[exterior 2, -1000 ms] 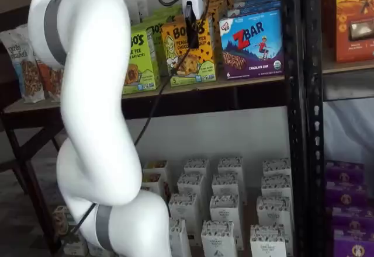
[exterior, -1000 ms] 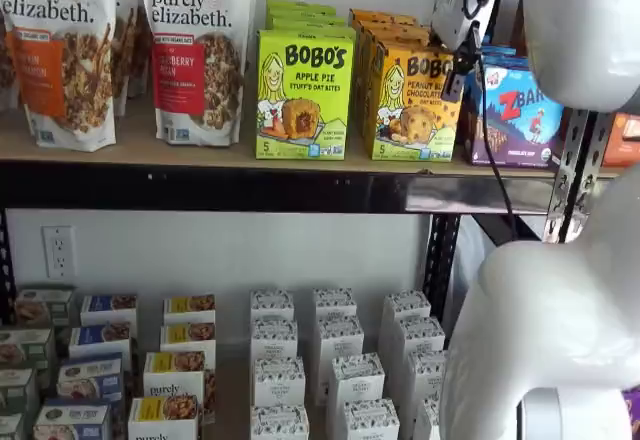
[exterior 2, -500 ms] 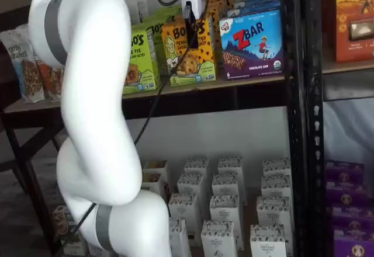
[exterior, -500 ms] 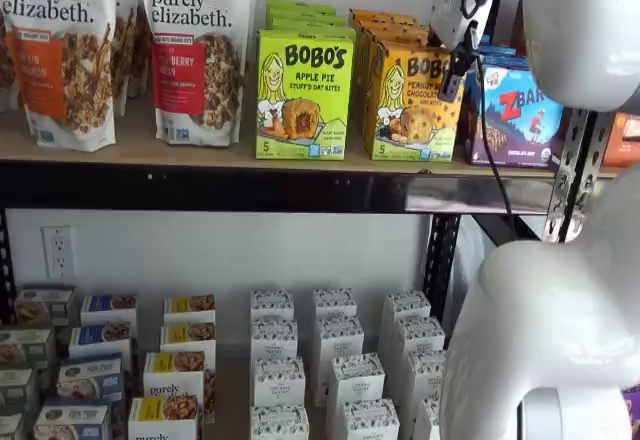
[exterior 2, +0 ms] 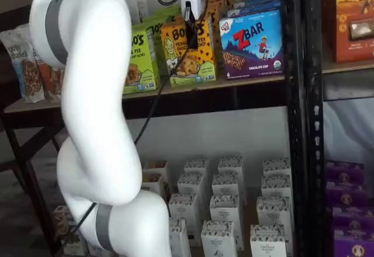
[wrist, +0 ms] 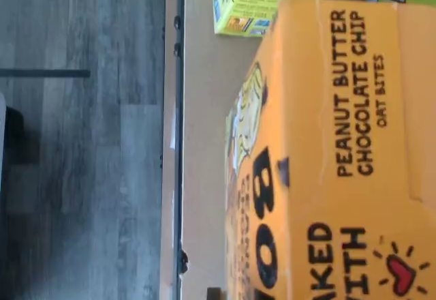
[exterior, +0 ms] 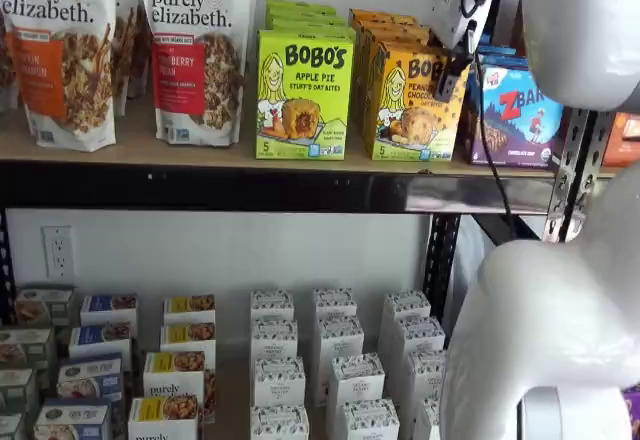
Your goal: Pick up the orange box on the top shelf, the fifth box from the left
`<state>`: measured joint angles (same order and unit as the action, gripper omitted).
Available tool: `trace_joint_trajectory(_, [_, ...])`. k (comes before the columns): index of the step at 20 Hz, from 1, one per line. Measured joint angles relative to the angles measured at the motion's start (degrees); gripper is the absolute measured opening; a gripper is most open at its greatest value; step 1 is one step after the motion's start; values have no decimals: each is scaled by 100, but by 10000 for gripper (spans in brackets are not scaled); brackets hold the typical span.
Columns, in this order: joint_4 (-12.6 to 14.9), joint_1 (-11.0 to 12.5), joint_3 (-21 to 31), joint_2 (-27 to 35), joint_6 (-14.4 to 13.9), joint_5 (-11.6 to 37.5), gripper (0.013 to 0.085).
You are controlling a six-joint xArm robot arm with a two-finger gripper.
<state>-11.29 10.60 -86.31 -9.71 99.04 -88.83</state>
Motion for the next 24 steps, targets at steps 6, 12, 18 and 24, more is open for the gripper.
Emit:
trace_joint_trajectory(6, [28, -30, -17, 11, -26, -21, 610])
trace_joint_trajectory(12, [20, -39, -10, 5, -36, -9, 610])
trace_joint_trajectory(18, [74, -64, 20, -15, -51, 29, 610])
trace_joint_trajectory(24, [86, -63, 55, -43, -47, 70, 610])
